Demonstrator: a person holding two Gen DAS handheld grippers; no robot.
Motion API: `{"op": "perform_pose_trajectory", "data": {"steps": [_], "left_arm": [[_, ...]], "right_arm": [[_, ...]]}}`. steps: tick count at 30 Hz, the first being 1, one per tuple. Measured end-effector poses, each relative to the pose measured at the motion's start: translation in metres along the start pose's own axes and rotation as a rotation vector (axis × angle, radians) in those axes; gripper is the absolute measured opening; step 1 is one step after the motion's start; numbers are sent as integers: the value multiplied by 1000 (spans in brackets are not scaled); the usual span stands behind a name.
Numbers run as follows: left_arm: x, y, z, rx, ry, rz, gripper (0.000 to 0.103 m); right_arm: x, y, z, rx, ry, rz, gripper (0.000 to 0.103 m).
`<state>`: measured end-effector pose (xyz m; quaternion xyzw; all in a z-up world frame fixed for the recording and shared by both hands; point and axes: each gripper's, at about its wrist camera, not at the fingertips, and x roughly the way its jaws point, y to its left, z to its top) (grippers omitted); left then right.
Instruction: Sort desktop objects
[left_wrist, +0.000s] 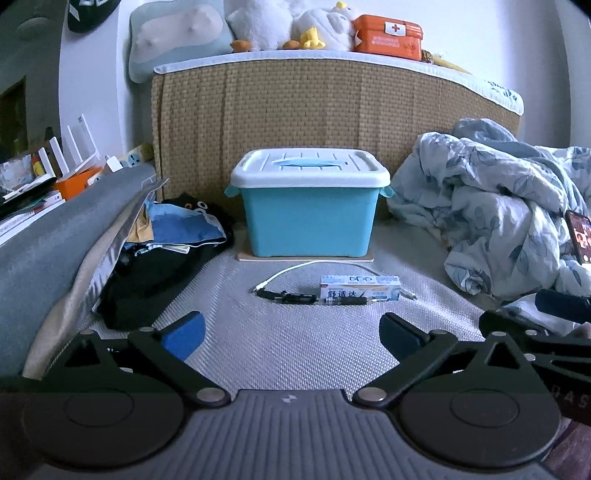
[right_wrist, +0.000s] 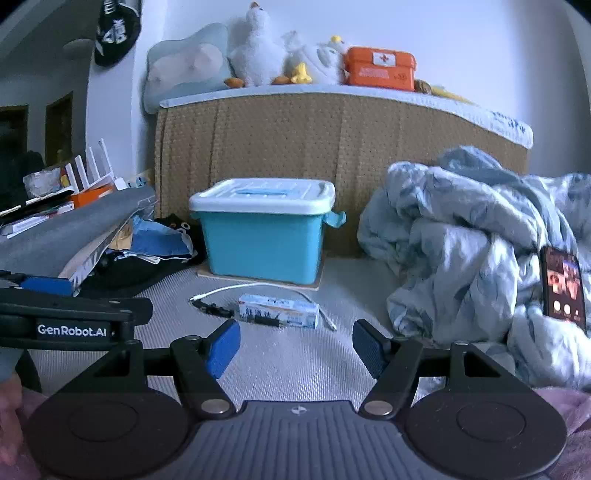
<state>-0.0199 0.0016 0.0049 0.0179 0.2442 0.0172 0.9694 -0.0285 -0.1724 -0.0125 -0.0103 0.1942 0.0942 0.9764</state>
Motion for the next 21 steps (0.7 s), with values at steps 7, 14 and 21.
{"op": "perform_pose_trajectory", "data": {"steps": [7,14,21], "left_arm": [[0,2,0,-11,1,2,103],[1,0,0,-4,3,-1,103],[2,-2,-1,4,7,0,103]], "right_arm": [[4,-4,-2,26,24,-6,71],[5,-4,-3,29,34,5,71],[5,-6,-4,38,37,13,71]]}}
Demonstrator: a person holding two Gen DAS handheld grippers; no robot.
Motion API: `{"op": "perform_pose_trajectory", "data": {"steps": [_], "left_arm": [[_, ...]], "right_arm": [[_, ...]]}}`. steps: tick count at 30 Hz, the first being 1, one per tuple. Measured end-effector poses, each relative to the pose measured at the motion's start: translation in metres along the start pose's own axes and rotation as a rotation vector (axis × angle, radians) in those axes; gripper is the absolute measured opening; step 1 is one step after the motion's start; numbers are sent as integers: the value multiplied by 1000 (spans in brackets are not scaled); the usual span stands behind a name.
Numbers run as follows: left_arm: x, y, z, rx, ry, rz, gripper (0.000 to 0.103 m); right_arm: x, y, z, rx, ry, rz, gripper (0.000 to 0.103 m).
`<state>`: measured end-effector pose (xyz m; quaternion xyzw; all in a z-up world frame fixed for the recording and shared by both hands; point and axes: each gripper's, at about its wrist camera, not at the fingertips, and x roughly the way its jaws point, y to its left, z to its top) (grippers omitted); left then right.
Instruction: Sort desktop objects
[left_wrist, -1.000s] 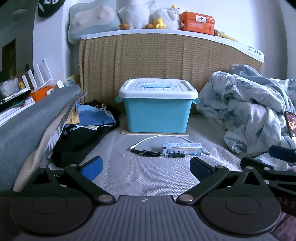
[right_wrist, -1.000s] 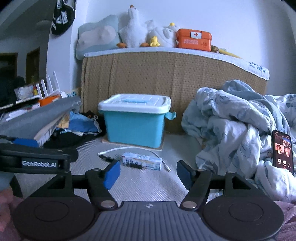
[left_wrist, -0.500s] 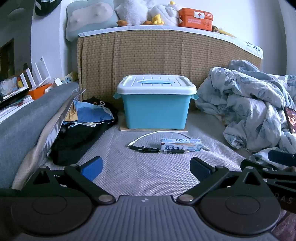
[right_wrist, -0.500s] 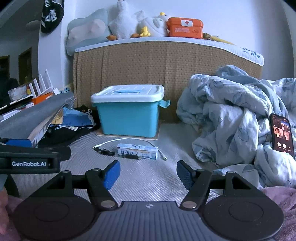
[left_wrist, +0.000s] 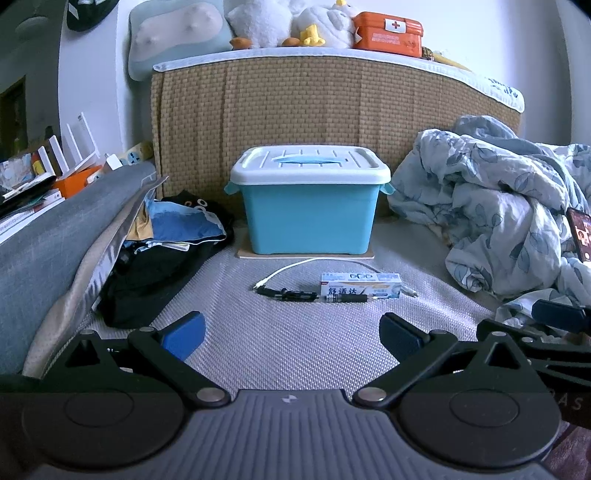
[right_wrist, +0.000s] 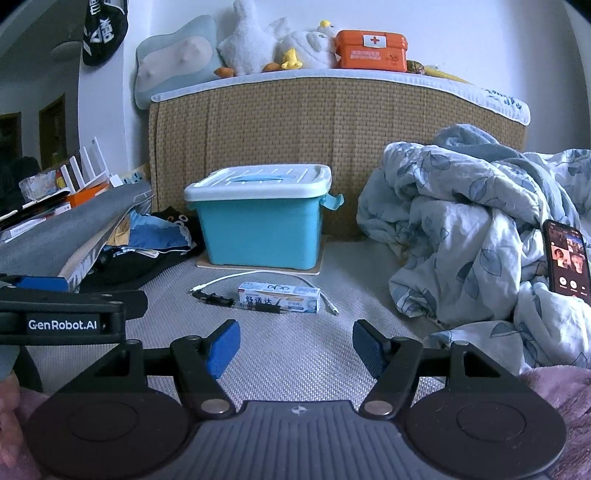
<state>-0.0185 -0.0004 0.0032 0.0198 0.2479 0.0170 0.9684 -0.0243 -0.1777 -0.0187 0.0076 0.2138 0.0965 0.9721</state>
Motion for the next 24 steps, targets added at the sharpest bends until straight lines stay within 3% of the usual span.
{"op": "perform_pose_trajectory", "data": {"steps": [24], "left_arm": [[0,-1,0,2,3,4,103]], "right_arm": [[2,-4,-2,25,14,7,71]]}}
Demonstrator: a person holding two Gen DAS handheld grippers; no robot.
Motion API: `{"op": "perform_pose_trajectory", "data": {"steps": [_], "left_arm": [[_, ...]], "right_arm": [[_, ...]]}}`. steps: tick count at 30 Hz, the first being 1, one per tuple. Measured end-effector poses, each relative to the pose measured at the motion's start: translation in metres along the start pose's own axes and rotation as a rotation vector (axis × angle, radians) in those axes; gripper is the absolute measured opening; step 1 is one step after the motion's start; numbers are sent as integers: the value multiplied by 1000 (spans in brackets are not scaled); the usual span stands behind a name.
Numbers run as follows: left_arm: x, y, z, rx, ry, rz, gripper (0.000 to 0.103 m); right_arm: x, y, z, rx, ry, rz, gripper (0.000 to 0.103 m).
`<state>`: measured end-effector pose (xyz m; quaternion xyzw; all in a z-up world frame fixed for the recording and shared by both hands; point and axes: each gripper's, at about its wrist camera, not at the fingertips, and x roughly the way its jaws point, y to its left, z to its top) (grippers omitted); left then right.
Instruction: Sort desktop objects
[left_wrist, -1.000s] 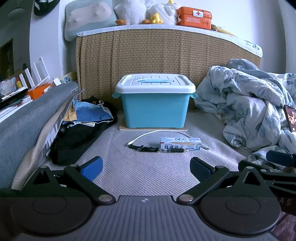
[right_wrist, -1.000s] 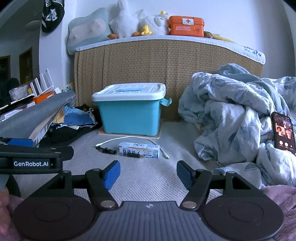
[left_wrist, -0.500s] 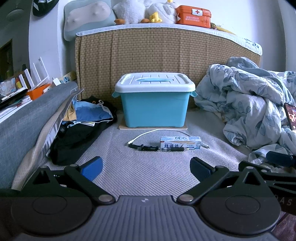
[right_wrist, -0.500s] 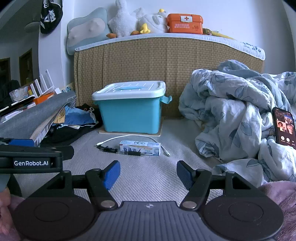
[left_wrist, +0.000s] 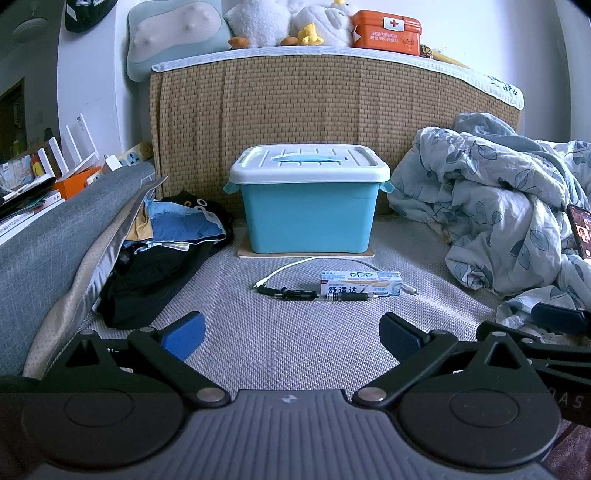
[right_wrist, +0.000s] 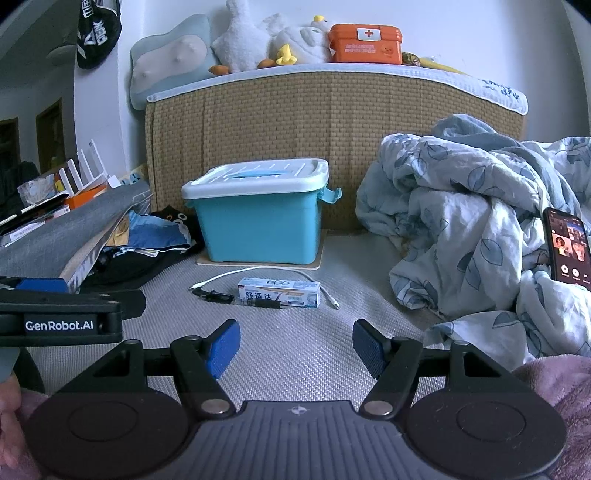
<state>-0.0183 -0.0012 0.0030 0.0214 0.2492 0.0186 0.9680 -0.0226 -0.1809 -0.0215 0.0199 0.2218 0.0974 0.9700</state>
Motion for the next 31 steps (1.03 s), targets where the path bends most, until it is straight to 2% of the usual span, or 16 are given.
{"op": "perform_pose_trajectory", "data": {"steps": [31], "left_arm": [[3,-3,-1,7,13,-3,103]], "right_arm": [[4,-5,-5,34,23,11,71]]}}
